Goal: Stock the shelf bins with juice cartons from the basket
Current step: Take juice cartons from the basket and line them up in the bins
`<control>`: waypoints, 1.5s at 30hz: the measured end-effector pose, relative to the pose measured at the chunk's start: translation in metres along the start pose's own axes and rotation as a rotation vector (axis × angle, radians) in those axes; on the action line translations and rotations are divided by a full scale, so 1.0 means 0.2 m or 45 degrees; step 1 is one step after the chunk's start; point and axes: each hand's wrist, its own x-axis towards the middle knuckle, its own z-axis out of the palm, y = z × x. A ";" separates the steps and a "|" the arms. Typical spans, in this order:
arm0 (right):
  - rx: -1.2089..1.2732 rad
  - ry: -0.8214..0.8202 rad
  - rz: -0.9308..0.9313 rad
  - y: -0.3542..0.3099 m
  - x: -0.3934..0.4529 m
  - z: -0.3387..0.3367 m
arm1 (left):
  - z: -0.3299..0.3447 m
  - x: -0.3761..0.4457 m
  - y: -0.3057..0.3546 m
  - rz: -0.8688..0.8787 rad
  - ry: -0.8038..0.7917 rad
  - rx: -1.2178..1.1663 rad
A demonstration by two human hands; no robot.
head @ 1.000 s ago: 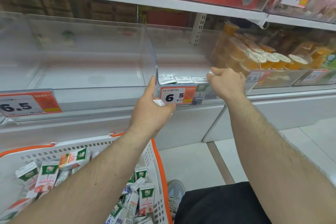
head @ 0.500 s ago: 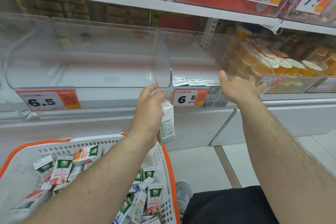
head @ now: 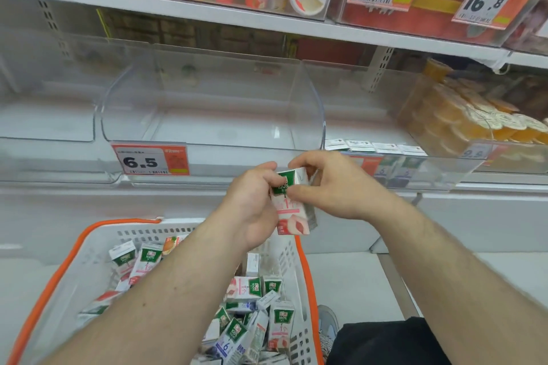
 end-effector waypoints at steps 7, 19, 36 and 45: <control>0.473 -0.028 0.153 -0.13 0.07 0.08 | -0.18 -0.06 0.15 0.124 -0.094 0.116; 0.471 -0.339 -0.062 -0.78 0.31 0.36 | -0.71 -0.26 0.65 0.394 0.117 0.209; -0.055 -0.150 -0.203 -1.44 1.05 0.97 | -1.25 -0.31 1.06 0.356 0.559 -0.784; 0.265 -0.481 0.006 -1.45 1.10 1.10 | -1.29 -0.27 1.04 0.354 0.601 -0.682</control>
